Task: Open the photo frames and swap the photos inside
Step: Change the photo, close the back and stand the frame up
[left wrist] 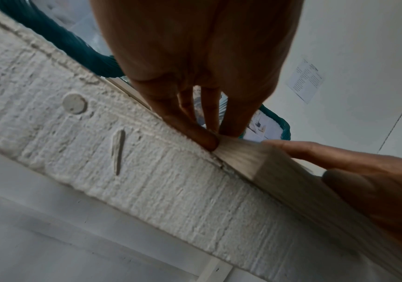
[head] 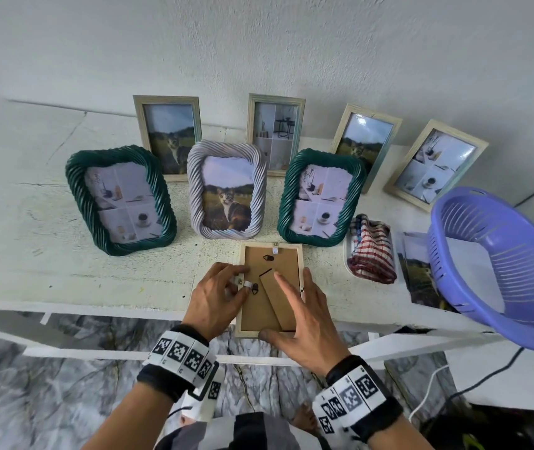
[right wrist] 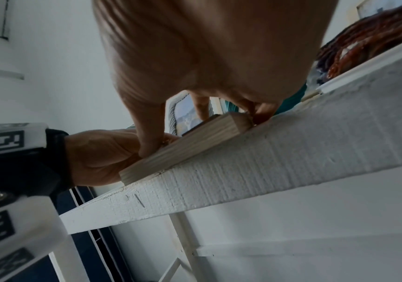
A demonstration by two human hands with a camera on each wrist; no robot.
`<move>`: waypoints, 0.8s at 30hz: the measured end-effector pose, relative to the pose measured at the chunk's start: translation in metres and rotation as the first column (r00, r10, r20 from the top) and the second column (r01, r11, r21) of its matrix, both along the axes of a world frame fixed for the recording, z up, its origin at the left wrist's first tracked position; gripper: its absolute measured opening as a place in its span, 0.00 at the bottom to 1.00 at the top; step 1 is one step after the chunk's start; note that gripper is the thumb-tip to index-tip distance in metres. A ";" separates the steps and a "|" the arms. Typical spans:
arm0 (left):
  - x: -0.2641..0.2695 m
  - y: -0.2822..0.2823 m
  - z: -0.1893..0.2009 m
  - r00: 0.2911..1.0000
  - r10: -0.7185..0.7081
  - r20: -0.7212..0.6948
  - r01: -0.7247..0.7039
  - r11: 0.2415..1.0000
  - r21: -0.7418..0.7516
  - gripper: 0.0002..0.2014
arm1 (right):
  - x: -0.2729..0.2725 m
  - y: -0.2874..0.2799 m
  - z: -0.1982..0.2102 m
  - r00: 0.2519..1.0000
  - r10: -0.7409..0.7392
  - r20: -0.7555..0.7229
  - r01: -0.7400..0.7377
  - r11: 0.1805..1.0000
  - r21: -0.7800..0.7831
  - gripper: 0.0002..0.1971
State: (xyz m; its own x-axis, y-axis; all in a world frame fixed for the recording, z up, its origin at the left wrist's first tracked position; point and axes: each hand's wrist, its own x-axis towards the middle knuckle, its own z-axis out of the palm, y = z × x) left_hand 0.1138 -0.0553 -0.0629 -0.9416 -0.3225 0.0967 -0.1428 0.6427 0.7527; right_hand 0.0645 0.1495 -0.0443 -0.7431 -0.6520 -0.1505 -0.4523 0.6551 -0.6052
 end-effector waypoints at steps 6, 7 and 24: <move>-0.001 0.000 -0.001 1.000 -0.005 0.002 0.005 1.000 0.007 0.16 | 0.003 -0.006 -0.005 0.997 -0.073 -0.038 0.071 0.996 -0.054 0.44; -0.001 0.000 -0.001 1.000 -0.004 0.004 0.004 1.000 0.008 0.17 | 0.003 -0.007 -0.006 0.996 -0.082 -0.043 0.080 0.995 -0.057 0.43; 0.000 0.006 0.018 0.981 0.166 0.105 -0.184 0.963 0.198 0.27 | -0.004 0.006 0.001 0.981 -0.158 -0.116 0.130 0.968 -0.214 0.27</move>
